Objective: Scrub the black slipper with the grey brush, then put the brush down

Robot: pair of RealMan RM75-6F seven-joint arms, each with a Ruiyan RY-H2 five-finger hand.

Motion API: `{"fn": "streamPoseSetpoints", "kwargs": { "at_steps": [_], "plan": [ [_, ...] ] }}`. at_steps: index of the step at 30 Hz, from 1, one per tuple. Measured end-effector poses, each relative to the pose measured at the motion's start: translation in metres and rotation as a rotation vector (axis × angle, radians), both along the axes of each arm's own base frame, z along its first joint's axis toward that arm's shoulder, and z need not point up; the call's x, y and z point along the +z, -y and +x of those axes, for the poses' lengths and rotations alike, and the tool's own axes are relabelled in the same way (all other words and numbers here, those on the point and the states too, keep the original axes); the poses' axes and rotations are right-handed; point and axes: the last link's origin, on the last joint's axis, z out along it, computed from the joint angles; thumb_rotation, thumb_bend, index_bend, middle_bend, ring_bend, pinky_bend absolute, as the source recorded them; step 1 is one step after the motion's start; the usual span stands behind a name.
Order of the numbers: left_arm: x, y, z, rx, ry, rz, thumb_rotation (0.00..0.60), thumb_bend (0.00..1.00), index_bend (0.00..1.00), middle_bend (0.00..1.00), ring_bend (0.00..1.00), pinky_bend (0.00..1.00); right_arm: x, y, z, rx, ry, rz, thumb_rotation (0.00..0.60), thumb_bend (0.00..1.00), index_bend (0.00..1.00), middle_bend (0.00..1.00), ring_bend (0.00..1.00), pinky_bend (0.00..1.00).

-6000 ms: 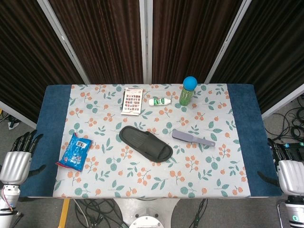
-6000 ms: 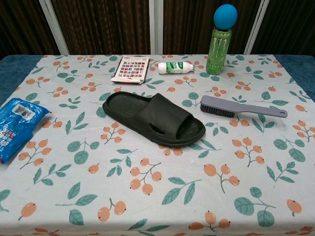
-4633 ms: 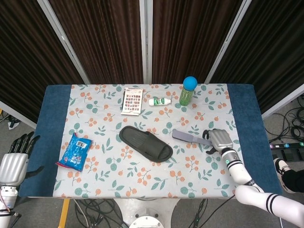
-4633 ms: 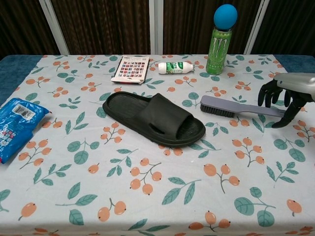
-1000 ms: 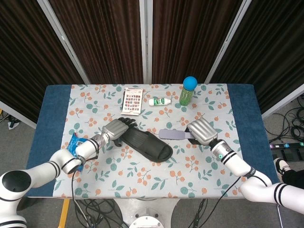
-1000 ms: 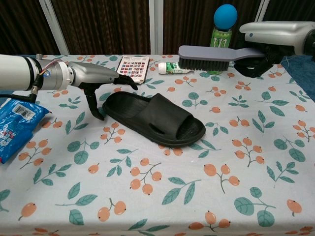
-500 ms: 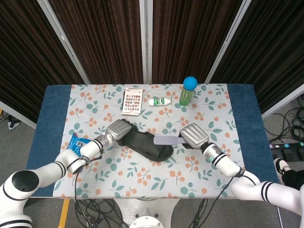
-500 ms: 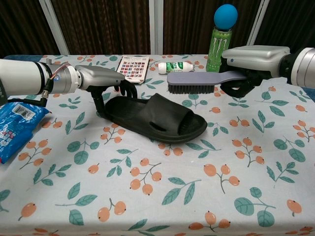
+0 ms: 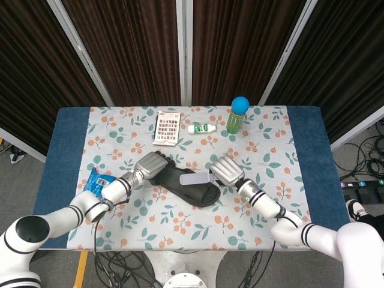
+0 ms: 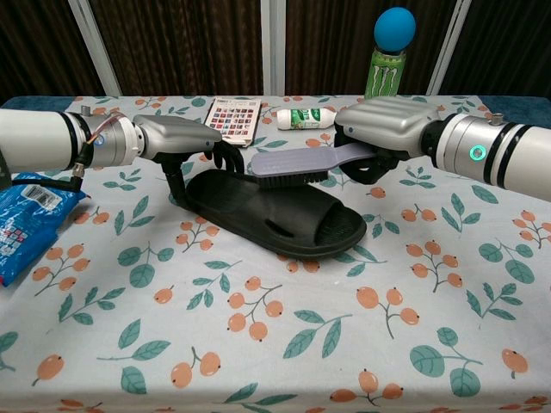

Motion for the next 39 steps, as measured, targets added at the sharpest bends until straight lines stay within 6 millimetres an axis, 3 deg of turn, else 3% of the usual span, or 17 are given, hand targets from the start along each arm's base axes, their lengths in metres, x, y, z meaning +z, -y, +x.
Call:
{"fn": "streamPoseSetpoints", "kwargs": {
  "at_steps": [9,16,22,30,34,39],
  "plan": [
    [0.001,0.000,-0.005,0.014,0.004,0.000,0.600,0.26,0.38,0.42,0.28,0.23,-0.011,-0.012,-0.015,0.082,-0.107,0.052,0.600,0.65,1.00,1.00,1.00,1.00],
    [0.002,0.001,-0.005,0.006,0.009,0.003,0.600,0.26,0.38,0.42,0.28,0.23,0.011,-0.022,-0.023,0.088,-0.045,0.074,0.600,0.65,1.00,1.00,1.00,1.00],
    [0.002,0.003,-0.003,-0.007,0.007,0.001,0.600,0.26,0.38,0.42,0.28,0.23,0.029,-0.002,-0.012,0.066,0.051,0.008,0.600,0.65,1.00,1.00,1.00,1.00],
    [0.002,0.004,-0.004,-0.001,0.004,0.003,0.600,0.26,0.38,0.42,0.28,0.23,0.002,0.011,-0.006,0.033,-0.024,0.049,0.600,0.65,1.00,1.00,1.00,1.00],
    [0.002,0.004,-0.006,0.005,0.004,0.006,0.600,0.26,0.38,0.42,0.28,0.23,-0.008,0.006,-0.013,0.031,-0.071,0.085,0.600,0.65,1.00,1.00,1.00,1.00],
    [0.002,0.004,-0.006,0.002,-0.001,0.007,0.600,0.26,0.38,0.42,0.28,0.23,-0.003,-0.009,-0.025,0.034,-0.093,0.132,0.600,0.65,1.00,1.00,1.00,1.00]
  ]
}}
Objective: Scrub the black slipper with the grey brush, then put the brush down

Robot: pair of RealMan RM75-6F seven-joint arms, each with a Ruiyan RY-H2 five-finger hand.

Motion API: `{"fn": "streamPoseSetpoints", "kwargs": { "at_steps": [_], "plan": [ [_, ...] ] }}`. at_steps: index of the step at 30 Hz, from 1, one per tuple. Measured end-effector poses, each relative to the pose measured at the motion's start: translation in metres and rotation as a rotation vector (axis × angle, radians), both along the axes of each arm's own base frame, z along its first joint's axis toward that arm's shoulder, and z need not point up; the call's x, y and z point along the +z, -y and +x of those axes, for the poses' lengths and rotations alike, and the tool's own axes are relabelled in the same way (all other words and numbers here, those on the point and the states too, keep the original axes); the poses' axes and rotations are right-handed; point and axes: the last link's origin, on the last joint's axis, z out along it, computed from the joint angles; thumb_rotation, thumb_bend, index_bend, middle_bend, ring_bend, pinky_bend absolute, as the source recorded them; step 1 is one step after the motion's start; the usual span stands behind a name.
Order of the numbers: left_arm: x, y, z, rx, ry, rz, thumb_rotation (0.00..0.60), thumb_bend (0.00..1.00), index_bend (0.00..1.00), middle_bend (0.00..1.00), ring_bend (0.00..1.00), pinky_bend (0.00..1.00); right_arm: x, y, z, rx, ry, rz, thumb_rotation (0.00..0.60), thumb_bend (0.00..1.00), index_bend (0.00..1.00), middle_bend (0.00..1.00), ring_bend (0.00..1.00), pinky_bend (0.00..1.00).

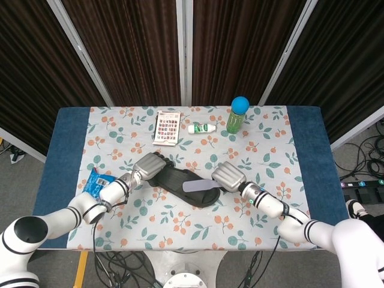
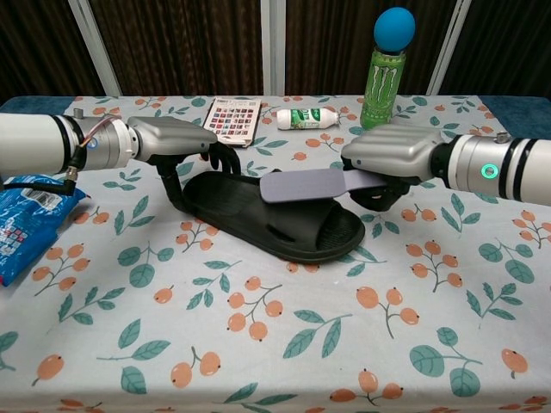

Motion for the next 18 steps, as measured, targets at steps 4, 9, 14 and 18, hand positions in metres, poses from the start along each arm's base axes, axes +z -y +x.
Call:
{"fn": "streamPoseSetpoints", "kwargs": {
  "at_steps": [4,9,14,18],
  "plan": [
    [0.000,0.001,0.001,-0.005,0.003,0.001,0.600,0.26,0.38,0.42,0.28,0.23,0.016,-0.013,-0.011,0.010,-0.018,0.031,0.600,0.66,1.00,1.00,1.00,1.00],
    [0.000,0.001,0.002,-0.013,0.001,0.002,0.600,0.26,0.38,0.42,0.28,0.23,0.031,-0.011,-0.006,0.015,0.039,-0.001,0.600,0.66,1.00,1.00,1.00,1.00],
    [0.001,0.002,0.004,-0.018,-0.001,0.004,0.600,0.26,0.38,0.42,0.28,0.23,0.027,0.007,0.012,0.004,0.093,-0.044,0.600,0.65,1.00,1.00,1.00,1.00],
    [0.001,0.002,0.003,-0.010,0.003,0.008,0.600,0.26,0.38,0.42,0.28,0.23,0.010,0.014,0.017,-0.002,0.054,-0.034,0.600,0.65,1.00,1.00,1.00,1.00]
  ]
}}
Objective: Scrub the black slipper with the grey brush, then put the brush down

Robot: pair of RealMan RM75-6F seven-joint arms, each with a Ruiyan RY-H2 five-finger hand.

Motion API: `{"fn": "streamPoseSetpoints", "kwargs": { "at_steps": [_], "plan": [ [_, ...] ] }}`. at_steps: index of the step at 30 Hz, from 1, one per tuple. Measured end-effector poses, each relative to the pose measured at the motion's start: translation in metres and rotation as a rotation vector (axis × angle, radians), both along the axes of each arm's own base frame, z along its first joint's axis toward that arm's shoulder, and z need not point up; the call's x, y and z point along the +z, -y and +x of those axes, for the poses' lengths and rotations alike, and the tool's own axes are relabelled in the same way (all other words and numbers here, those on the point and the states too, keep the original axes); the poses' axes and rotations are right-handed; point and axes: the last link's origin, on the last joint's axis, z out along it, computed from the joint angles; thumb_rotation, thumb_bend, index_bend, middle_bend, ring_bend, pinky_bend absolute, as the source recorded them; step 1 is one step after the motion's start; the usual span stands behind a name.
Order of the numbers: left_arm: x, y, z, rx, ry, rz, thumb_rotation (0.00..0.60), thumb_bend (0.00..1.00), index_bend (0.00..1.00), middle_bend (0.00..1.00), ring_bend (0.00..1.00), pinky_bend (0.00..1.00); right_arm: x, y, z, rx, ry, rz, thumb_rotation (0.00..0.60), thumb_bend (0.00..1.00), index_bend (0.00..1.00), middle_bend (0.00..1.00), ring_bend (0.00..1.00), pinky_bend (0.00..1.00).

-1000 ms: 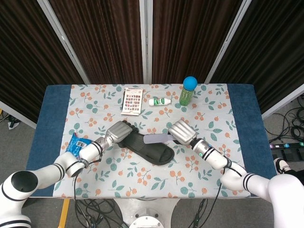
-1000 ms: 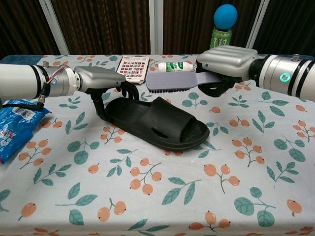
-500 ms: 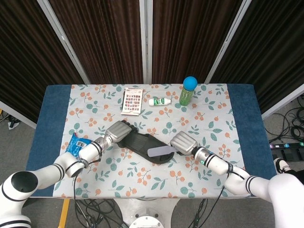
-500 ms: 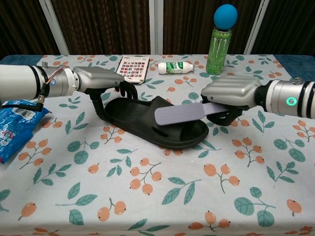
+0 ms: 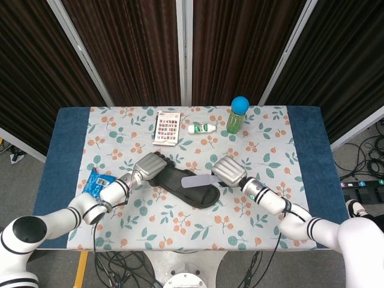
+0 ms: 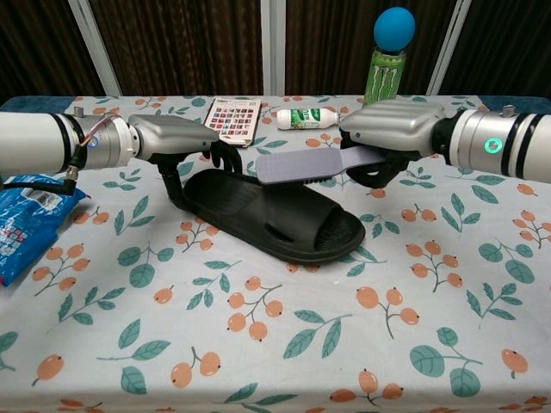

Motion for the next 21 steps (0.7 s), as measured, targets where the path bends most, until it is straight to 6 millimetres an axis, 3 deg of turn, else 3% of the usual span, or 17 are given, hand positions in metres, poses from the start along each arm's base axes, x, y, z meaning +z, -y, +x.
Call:
{"fn": "streamPoseSetpoints", "kwargs": {
  "at_steps": [4,11,15,17,21],
  "plan": [
    [0.001,0.000,-0.003,0.008,0.003,0.005,0.600,0.26,0.38,0.42,0.28,0.23,-0.015,-0.006,-0.001,0.002,-0.040,0.041,0.600,0.65,1.00,1.00,1.00,1.00],
    [0.002,-0.001,-0.005,0.012,0.008,0.013,0.600,0.26,0.37,0.41,0.28,0.23,-0.007,-0.026,-0.024,0.026,-0.102,0.085,0.600,0.65,1.00,1.00,1.00,1.00],
    [0.003,0.000,-0.006,0.006,0.004,0.018,0.600,0.26,0.30,0.35,0.23,0.23,0.010,-0.033,-0.035,0.034,-0.111,0.076,0.600,0.65,1.00,1.00,1.00,1.00],
    [0.005,0.001,-0.005,0.001,0.007,0.021,0.600,0.26,0.19,0.25,0.16,0.22,0.024,-0.034,-0.039,0.028,-0.085,0.052,0.600,0.65,1.00,1.00,1.00,1.00],
    [0.011,0.003,-0.001,-0.011,0.040,0.038,0.600,0.26,0.11,0.12,0.07,0.19,0.056,-0.032,-0.048,-0.027,0.001,-0.024,0.600,0.65,1.00,1.00,1.00,1.00]
  ]
}}
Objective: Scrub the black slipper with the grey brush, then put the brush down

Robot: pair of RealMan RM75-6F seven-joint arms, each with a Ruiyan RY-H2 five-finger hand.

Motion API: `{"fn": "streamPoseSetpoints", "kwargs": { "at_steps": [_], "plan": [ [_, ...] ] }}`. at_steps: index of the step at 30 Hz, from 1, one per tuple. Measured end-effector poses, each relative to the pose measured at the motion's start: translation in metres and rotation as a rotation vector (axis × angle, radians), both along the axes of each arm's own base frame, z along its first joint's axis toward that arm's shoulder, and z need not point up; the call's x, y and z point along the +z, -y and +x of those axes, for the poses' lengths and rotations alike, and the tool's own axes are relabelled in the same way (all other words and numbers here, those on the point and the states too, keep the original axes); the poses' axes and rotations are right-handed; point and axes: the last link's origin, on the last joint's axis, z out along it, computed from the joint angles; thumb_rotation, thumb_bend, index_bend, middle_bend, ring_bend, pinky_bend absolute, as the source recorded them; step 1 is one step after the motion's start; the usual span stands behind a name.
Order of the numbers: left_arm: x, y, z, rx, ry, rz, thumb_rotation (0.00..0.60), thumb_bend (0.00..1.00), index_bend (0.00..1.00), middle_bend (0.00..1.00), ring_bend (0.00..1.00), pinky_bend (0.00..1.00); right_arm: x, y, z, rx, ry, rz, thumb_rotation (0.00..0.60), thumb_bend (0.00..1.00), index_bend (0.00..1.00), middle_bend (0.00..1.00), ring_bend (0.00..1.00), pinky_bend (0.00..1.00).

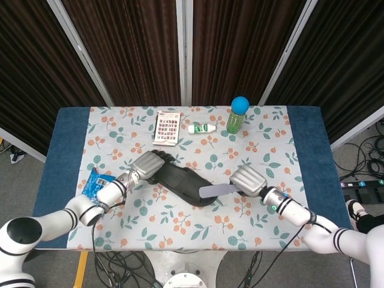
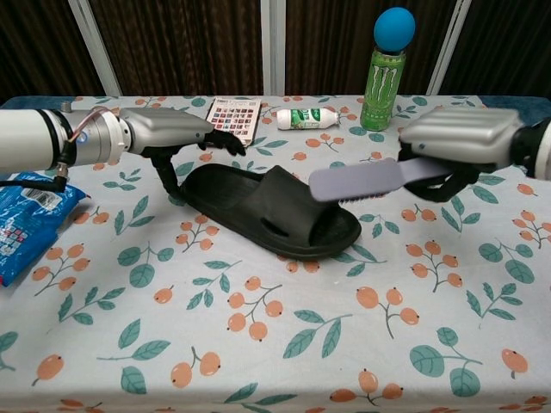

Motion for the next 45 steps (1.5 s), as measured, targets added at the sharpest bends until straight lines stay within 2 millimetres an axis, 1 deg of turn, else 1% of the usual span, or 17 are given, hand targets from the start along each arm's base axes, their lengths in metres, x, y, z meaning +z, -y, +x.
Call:
{"fn": "streamPoseSetpoints", "kwargs": {
  "at_steps": [3,7,10,15,17,19,20,21,24,25,28,30,32,36,38,42,45],
  "plan": [
    [0.010,0.001,0.003,-0.011,0.040,0.027,0.600,0.26,0.10,0.10,0.05,0.17,0.018,0.006,-0.012,-0.068,0.026,-0.055,0.600,0.65,1.00,1.00,1.00,1.00],
    [0.032,0.003,0.005,-0.019,0.096,0.074,0.600,0.24,0.10,0.10,0.05,0.17,0.024,0.014,-0.033,-0.163,-0.004,-0.093,0.600,0.63,1.00,1.00,1.00,1.00],
    [0.056,0.004,-0.001,-0.010,0.129,0.122,0.600,0.23,0.10,0.10,0.05,0.17,0.018,0.019,-0.044,-0.212,-0.030,-0.109,0.600,0.58,1.00,1.00,1.00,1.00],
    [0.099,0.015,-0.028,0.070,0.188,0.214,0.600,0.22,0.10,0.10,0.05,0.17,0.000,0.024,-0.050,-0.243,-0.045,-0.123,0.600,0.52,1.00,0.97,0.99,1.00],
    [0.112,0.021,-0.040,0.109,0.211,0.243,0.600,0.22,0.10,0.10,0.05,0.17,-0.008,0.026,-0.052,-0.255,-0.052,-0.128,0.600,0.49,0.96,0.92,0.96,1.00],
    [0.118,0.026,-0.049,0.139,0.228,0.255,0.600,0.22,0.10,0.10,0.05,0.17,-0.015,0.028,-0.053,-0.273,-0.063,-0.128,0.600,0.41,0.80,0.82,0.85,0.98],
    [0.121,0.029,-0.053,0.152,0.235,0.260,0.600,0.22,0.10,0.10,0.05,0.17,-0.017,0.029,-0.054,-0.282,-0.066,-0.127,0.600,0.36,0.72,0.76,0.79,0.94],
    [0.122,0.031,-0.056,0.157,0.239,0.263,0.600,0.22,0.10,0.10,0.05,0.17,-0.019,0.029,-0.054,-0.291,-0.069,-0.124,0.600,0.29,0.58,0.67,0.68,0.86],
    [0.125,0.034,-0.060,0.164,0.250,0.272,0.600,0.21,0.10,0.10,0.05,0.17,-0.023,0.028,-0.054,-0.318,-0.082,-0.111,0.600,0.12,0.14,0.38,0.35,0.54],
    [0.125,0.035,-0.061,0.164,0.252,0.274,0.600,0.21,0.10,0.10,0.05,0.17,-0.024,0.027,-0.053,-0.325,-0.085,-0.105,0.600,0.08,0.05,0.28,0.25,0.44],
    [0.128,0.036,-0.064,0.163,0.253,0.285,0.600,0.21,0.10,0.10,0.05,0.17,-0.024,0.024,-0.050,-0.342,-0.082,-0.093,0.600,0.02,0.00,0.08,0.05,0.22],
    [0.133,0.038,-0.068,0.165,0.247,0.299,0.600,0.21,0.10,0.10,0.05,0.17,-0.022,0.022,-0.049,-0.348,-0.079,-0.089,0.600,0.02,0.00,0.02,0.00,0.13],
    [0.139,0.041,-0.075,0.175,0.240,0.314,0.600,0.21,0.10,0.10,0.05,0.17,-0.015,0.020,-0.047,-0.351,-0.074,-0.089,0.600,0.02,0.00,0.00,0.00,0.08],
    [0.157,0.052,-0.097,0.219,0.223,0.359,0.600,0.20,0.10,0.10,0.05,0.17,0.013,0.014,-0.047,-0.346,-0.055,-0.121,0.600,0.02,0.00,0.00,0.00,0.06],
    [0.169,0.061,-0.112,0.255,0.209,0.391,0.600,0.20,0.10,0.10,0.05,0.17,0.036,0.010,-0.050,-0.344,-0.039,-0.160,0.600,0.05,0.00,0.02,0.00,0.09],
    [0.192,0.084,-0.142,0.333,0.189,0.476,0.600,0.19,0.10,0.10,0.05,0.17,0.087,-0.003,-0.062,-0.350,0.003,-0.289,0.600,0.17,0.00,0.17,0.05,0.17],
    [0.207,0.106,-0.165,0.384,0.154,0.568,0.600,0.18,0.11,0.11,0.05,0.17,0.116,-0.024,-0.075,-0.375,0.052,-0.397,0.600,0.18,0.00,0.15,0.05,0.17]
  ]
}}
